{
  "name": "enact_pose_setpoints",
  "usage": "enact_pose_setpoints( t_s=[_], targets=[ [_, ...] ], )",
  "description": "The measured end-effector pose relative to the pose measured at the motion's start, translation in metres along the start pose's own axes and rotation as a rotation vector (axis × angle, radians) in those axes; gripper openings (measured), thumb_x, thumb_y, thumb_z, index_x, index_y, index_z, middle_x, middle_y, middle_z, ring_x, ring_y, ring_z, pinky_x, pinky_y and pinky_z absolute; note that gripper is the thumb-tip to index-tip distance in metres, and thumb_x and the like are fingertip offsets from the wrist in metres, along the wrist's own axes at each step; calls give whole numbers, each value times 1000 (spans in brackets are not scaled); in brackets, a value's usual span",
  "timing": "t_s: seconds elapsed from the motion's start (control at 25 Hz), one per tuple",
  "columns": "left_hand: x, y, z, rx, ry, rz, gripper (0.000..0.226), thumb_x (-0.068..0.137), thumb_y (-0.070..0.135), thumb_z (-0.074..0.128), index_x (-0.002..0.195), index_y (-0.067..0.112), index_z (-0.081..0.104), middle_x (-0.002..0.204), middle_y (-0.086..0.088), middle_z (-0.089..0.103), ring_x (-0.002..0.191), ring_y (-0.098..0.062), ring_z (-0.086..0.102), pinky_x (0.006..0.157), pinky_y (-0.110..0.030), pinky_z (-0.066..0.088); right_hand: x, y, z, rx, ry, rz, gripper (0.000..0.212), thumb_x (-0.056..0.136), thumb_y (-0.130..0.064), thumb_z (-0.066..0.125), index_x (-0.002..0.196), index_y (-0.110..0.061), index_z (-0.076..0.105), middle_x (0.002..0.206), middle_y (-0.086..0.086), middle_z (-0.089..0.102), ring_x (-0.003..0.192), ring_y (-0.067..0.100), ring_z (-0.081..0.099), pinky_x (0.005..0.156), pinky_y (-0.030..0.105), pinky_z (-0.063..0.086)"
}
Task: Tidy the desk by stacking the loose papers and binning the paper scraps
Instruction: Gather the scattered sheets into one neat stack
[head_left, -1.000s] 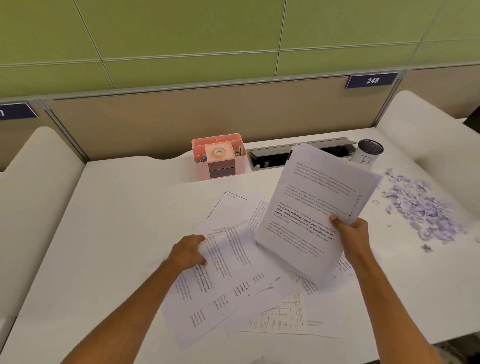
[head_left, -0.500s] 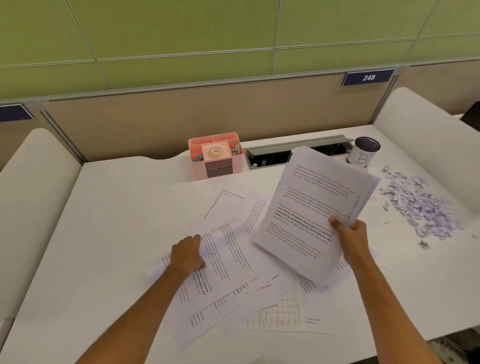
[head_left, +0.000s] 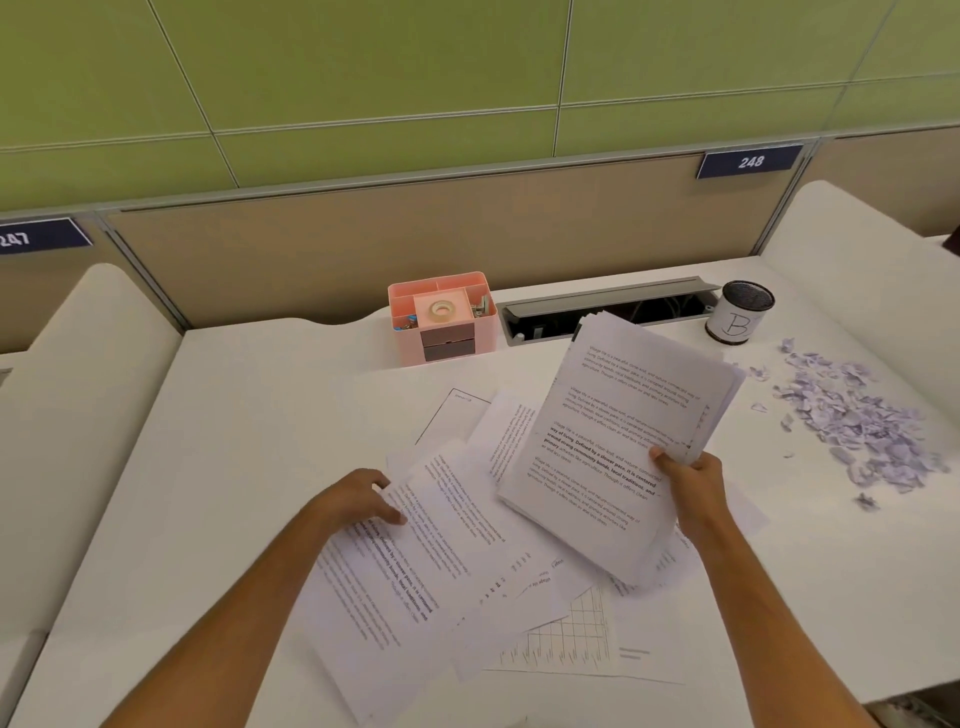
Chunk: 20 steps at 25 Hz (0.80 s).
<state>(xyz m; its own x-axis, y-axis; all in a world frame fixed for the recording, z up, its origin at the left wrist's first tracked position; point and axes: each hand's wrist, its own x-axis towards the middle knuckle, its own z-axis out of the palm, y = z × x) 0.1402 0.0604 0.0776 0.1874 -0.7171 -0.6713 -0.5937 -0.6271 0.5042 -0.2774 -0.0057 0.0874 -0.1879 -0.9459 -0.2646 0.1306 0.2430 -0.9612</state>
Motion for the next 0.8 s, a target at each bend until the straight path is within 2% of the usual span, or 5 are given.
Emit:
enact_pose_setpoints(
  t_s=[0.12,0.36,0.6,0.68,0.8],
  targets=[
    [-10,6,-7,-75,-46,-43,33,80,24,78,108,16,61,107,-8,66,92,-23,67,78,-36,57,2,8,5,9,0,27,19,89,-4,63,108,-5,64,99,7,70,88,27,69,64,31,61],
    [-15,7,17,-58,-107,-38,31,81,8,73,111,3,66,102,-13,71,89,-28,71,78,-36,59,4,14,12,-3,15,57,23,89,-4,64,112,-2,62,95,5,70,86,27,68,61,30,61],
    [-23,-2,-24,-21,34,61,22,75,8,76,97,4,72,97,-13,73,87,-26,70,80,-36,58,5,13,22,-10,1,65,12,89,-4,63,101,-8,64,94,4,70,84,25,69,66,37,60],
    [-30,-2,-51,57,96,98,21,72,10,78,92,6,73,97,-12,73,87,-25,69,83,-38,57,4,14,29,-23,-9,72,10,89,-4,63,96,-11,65,92,3,70,78,23,70,61,33,61],
    [-45,-1,-87,157,181,119,28,74,13,76,101,11,69,109,-9,70,94,-24,66,89,-39,54,2,18,40,-22,-23,88,10,89,-4,64,94,-12,64,91,3,69,70,18,71,57,31,59]
  ],
)
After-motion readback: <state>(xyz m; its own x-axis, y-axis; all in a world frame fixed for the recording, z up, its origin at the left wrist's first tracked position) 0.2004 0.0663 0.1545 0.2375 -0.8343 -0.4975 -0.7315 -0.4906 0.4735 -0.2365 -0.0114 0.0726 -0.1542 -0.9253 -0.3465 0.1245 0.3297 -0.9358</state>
